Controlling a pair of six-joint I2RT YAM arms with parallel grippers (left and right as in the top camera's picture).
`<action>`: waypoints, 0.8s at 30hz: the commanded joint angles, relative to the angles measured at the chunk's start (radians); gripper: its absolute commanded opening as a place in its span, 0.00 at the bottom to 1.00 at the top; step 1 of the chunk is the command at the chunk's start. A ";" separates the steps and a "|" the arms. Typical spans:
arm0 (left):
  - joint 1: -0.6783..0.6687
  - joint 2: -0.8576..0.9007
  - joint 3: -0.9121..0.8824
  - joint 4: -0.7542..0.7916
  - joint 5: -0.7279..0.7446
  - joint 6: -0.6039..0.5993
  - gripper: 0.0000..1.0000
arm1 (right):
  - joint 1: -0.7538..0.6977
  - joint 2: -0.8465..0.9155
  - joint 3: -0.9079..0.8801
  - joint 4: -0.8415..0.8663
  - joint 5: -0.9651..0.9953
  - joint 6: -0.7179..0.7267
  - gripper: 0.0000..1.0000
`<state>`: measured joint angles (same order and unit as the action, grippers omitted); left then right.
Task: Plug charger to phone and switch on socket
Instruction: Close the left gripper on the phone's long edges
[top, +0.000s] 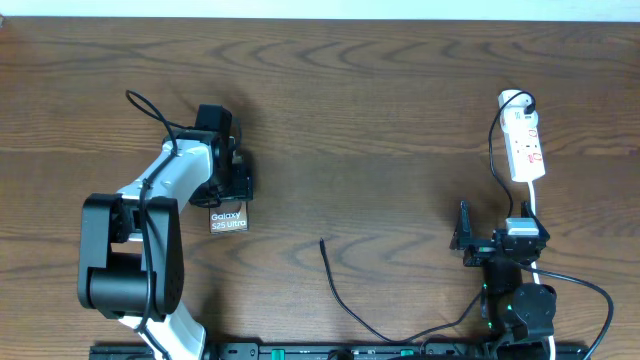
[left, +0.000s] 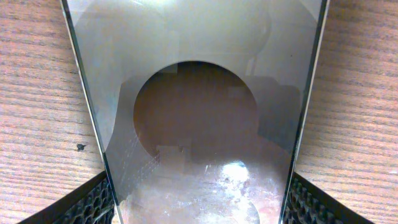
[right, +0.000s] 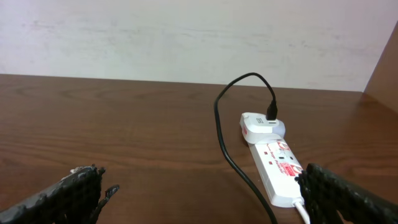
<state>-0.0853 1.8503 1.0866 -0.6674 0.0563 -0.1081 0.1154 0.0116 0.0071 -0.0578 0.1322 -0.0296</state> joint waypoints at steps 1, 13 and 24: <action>0.002 0.032 -0.039 0.000 -0.024 -0.002 0.48 | -0.005 -0.006 -0.002 -0.003 0.016 0.014 0.99; 0.002 0.031 -0.036 0.000 -0.024 -0.002 0.08 | -0.005 -0.006 -0.002 -0.003 0.016 0.014 0.99; 0.002 0.029 0.060 -0.074 -0.024 -0.002 0.07 | -0.005 -0.006 -0.002 -0.003 0.016 0.014 0.99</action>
<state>-0.0853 1.8591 1.1072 -0.7181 0.0528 -0.1081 0.1154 0.0116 0.0071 -0.0578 0.1322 -0.0296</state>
